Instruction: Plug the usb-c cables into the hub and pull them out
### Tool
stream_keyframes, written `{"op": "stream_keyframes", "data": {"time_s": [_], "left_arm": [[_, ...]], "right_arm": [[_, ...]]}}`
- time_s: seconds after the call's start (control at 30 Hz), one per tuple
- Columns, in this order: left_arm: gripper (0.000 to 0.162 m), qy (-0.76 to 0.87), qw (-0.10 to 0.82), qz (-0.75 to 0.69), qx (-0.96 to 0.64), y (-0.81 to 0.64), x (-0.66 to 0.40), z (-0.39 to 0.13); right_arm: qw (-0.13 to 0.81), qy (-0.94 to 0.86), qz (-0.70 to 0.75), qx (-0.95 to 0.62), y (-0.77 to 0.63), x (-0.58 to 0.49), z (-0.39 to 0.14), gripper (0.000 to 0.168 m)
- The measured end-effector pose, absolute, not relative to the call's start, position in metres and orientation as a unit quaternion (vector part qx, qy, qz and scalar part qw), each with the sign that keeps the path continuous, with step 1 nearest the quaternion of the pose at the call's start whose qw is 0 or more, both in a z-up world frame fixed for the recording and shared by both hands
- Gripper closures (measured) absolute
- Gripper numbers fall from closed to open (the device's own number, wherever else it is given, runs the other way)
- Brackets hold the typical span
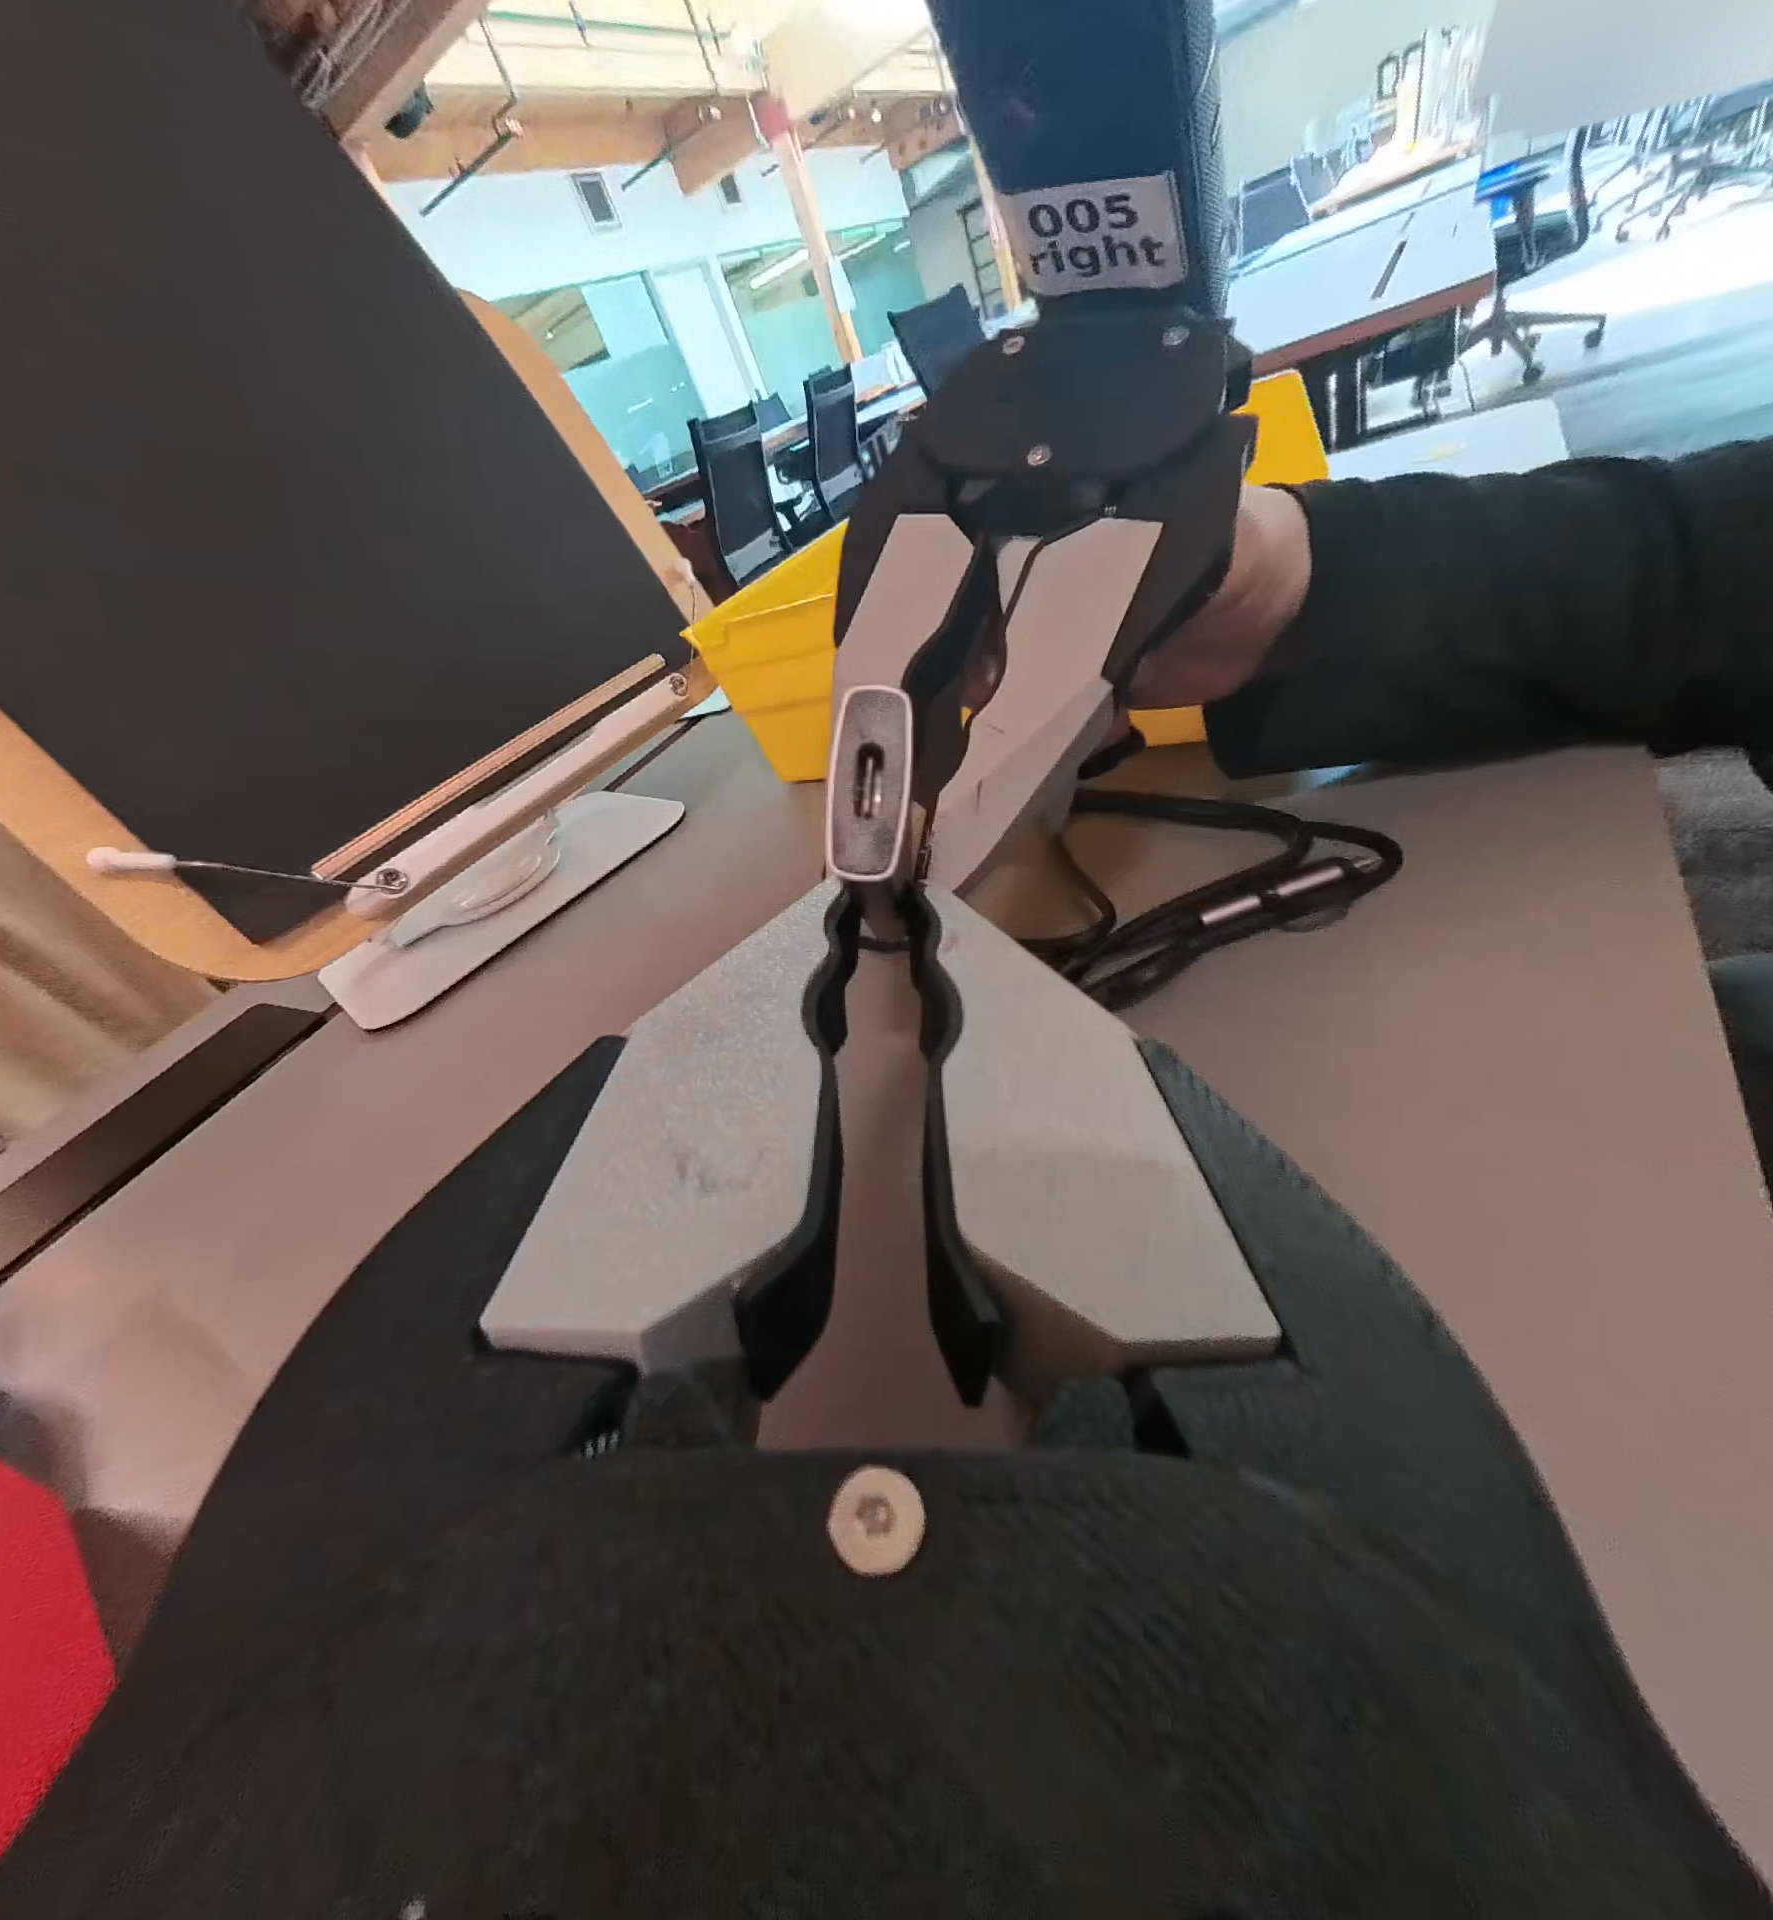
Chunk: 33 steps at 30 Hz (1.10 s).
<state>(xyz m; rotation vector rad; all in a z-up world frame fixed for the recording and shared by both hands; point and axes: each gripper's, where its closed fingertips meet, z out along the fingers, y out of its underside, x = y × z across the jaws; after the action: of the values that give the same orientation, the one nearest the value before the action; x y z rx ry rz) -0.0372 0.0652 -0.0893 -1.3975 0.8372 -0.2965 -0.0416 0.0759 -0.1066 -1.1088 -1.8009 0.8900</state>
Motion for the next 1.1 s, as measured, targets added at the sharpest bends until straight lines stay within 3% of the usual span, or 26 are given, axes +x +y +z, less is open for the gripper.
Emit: {"op": "stream_keyframes", "data": {"time_s": [0.6, 1.1], "left_arm": [[0.151, 0.351, 0.688, -0.167, -0.612, 0.062, -0.032, -0.085], [0.154, 0.373, 0.674, -0.171, -0.614, 0.057, -0.026, -0.090]], "right_arm": [[0.317, -0.707, 0.410, -0.481, 0.063, -0.039, -0.124, 0.158], [0.337, -0.709, 0.417, -0.459, 0.064, -0.032, -0.114, 0.159]]}}
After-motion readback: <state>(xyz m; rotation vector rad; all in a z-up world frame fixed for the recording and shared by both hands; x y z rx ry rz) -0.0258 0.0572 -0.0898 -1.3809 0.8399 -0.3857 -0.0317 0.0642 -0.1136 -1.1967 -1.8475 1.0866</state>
